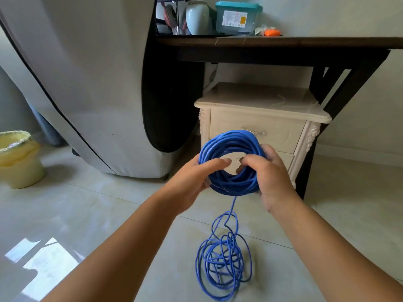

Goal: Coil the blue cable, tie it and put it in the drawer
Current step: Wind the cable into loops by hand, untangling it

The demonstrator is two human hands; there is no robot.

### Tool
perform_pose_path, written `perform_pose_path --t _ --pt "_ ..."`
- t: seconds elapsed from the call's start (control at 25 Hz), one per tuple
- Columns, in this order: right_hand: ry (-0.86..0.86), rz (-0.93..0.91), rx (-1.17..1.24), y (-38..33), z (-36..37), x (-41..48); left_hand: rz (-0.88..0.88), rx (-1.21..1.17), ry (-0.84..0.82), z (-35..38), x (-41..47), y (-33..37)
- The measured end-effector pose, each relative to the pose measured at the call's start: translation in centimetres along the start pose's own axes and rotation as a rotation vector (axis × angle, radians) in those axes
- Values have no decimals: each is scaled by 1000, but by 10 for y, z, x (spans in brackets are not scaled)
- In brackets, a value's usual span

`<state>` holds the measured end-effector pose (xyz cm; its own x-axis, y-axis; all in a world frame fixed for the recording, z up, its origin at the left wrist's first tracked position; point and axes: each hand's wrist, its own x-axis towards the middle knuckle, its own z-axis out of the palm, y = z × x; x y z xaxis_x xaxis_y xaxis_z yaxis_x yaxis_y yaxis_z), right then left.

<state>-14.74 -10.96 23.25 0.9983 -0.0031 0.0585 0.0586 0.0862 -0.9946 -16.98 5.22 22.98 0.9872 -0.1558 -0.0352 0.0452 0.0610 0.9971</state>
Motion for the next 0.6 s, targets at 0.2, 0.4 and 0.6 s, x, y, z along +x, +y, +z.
perform_pose_path --t 0.2,0.4,0.6 --pt "-256 -201 -757 -8 -1 -12 179 537 -34 -16 -5 9" --pt "-357 -371 -1104 -15 10 -24 429 991 43 -5 -3 -4" --pt "-453 -86 -645 -19 -10 -17 508 797 201 -9 -7 7"
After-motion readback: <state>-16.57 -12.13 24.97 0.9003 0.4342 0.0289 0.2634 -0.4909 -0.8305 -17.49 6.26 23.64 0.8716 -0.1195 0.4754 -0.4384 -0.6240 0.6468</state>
